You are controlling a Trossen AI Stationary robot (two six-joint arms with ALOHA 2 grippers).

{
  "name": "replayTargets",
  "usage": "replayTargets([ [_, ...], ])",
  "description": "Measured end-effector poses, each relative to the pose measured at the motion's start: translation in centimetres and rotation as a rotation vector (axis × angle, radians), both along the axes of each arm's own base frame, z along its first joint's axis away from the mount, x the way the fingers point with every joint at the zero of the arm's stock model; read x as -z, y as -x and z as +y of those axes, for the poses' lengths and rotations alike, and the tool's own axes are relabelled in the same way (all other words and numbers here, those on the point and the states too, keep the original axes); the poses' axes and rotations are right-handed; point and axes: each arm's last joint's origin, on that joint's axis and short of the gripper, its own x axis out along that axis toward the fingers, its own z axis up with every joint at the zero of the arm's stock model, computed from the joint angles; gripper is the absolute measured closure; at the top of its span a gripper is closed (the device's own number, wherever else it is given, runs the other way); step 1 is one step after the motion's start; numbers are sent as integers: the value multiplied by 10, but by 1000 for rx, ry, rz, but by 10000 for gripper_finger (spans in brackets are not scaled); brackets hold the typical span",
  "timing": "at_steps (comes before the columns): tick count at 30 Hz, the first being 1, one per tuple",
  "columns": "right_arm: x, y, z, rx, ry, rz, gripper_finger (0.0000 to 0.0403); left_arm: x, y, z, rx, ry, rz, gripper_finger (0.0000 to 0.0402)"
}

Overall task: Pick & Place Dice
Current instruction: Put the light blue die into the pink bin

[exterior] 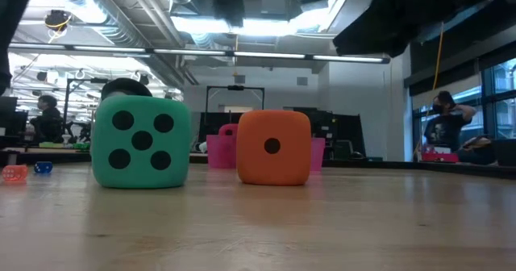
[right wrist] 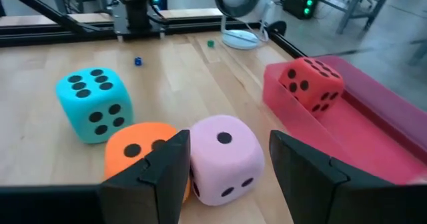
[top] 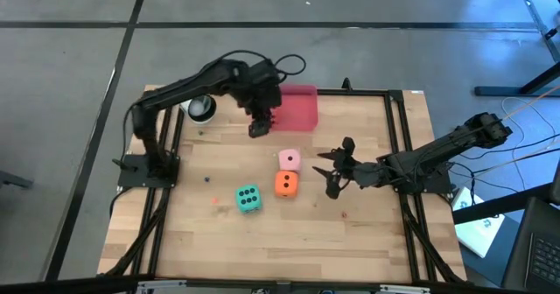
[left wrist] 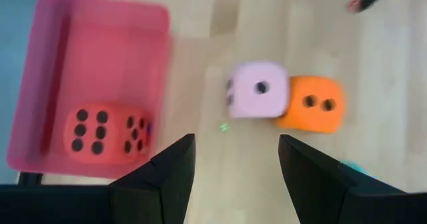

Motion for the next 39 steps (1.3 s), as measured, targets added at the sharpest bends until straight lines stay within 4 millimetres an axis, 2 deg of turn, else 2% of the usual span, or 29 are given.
replayTargets([
  [3,-1,-1,0,-15,0,-5,197,-12,13,-22,24,5,-78,192],
  [6,-2,-1,1,-21,-5,-16,197,-16,23,-43,61,14,-147,192],
  [11,-5,-3,1,-57,-22,-42,197,-7,39,-72,100,46,-234,192],
  [17,-10,-7,-1,-123,-66,-90,197,27,56,-94,58,56,-230,192],
  [24,-13,-11,-7,-134,-89,-124,197,69,76,-110,-46,67,-187,192],
  [31,-17,-13,-8,-168,-119,-164,197,108,84,-122,-85,111,-78,192],
  [36,-18,-13,-8,-169,-122,-176,197,141,80,-126,-151,143,-20,192],
  [39,-18,-13,-8,-162,-143,-182,197,149,76,-127,-145,165,-21,192],
])
